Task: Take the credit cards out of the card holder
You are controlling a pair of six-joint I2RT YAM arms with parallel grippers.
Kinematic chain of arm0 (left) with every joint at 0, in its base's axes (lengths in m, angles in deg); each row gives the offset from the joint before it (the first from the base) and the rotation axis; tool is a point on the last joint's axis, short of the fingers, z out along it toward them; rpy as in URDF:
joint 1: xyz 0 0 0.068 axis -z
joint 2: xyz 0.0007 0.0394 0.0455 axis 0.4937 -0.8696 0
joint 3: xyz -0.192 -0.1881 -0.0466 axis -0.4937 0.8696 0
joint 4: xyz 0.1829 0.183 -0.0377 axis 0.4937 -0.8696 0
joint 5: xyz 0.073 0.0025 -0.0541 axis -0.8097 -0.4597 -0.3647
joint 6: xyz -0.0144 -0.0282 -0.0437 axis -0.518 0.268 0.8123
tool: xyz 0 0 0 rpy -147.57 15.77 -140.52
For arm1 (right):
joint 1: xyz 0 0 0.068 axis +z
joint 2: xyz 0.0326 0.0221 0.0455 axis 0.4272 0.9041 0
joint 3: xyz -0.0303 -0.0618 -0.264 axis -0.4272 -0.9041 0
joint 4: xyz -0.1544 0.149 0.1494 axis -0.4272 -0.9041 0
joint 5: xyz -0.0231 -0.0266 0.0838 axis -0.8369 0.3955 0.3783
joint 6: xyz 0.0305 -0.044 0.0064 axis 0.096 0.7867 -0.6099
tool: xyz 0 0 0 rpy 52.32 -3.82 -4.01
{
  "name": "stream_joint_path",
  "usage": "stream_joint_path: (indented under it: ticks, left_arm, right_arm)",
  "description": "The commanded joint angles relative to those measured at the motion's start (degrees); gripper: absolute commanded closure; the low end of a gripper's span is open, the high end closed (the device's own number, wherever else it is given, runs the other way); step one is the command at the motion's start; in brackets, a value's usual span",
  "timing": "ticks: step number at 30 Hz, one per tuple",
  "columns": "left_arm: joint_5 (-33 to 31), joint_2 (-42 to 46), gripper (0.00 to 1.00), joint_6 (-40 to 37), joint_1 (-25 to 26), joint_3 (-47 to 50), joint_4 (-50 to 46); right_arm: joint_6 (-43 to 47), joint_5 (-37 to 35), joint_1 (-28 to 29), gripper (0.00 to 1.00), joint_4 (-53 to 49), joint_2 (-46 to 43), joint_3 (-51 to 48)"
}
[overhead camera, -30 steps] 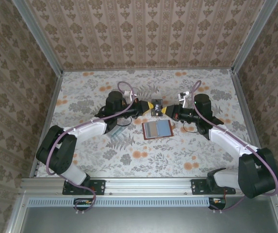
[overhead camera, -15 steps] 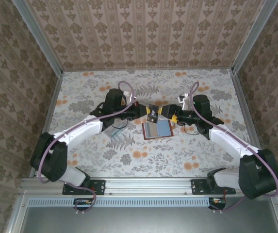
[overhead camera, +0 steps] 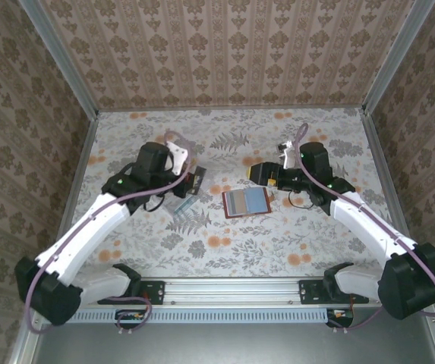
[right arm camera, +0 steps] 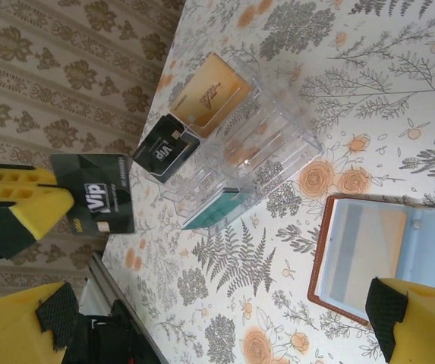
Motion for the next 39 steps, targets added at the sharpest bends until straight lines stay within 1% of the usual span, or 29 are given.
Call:
stream_joint_path:
  ticks: [1,6,8,9,12,15,23,29,39]
  left_arm:
    - [-9.5,3.8,1.00,-13.8,-1.8,0.7,-5.3]
    - [-10.0,4.4,1.00,-22.6,-5.8,0.0,-7.1]
    - [-10.2,3.2,1.00,-25.3,-7.0,-0.6,-7.7]
    - [-10.7,2.4,1.00,-26.9,-8.5,-0.9,-7.8]
    - [-12.2,-0.1,1.00,-31.9,-10.1,-1.5,-7.7]
    - [-10.6,-2.8,1.00,-35.4,-12.0,-2.3,-8.1]
    - [-7.6,-8.7,1.00,-38.6,-13.3,-4.6,-6.0]
    - [-6.8,-13.7,1.00,-39.4,-13.3,-7.2,-8.4]
    - [-8.7,-17.2,1.00,-39.5,-13.4,-6.9,-9.7]
  right_arm:
    - [3.0,-2.1,1.3,0.00,-2.8,-0.8,2.3]
    - [4.0,-2.5,2.9,0.00,-3.4,0.4,3.8]
    - [4.4,-2.4,3.3,0.00,-3.9,1.0,4.5]
    - [4.7,-2.3,3.4,0.00,-4.2,1.3,4.8]
    - [5.1,-2.3,3.7,0.00,-4.6,2.1,5.8]
    - [5.3,-2.0,3.9,0.00,-4.6,2.9,6.4]
    - [5.3,-1.9,4.0,0.00,-4.1,5.2,7.2]
    - [5.6,-1.7,4.0,0.00,-4.4,6.9,8.1]
    - [6.0,-1.8,4.1,0.00,-4.4,8.7,8.9]
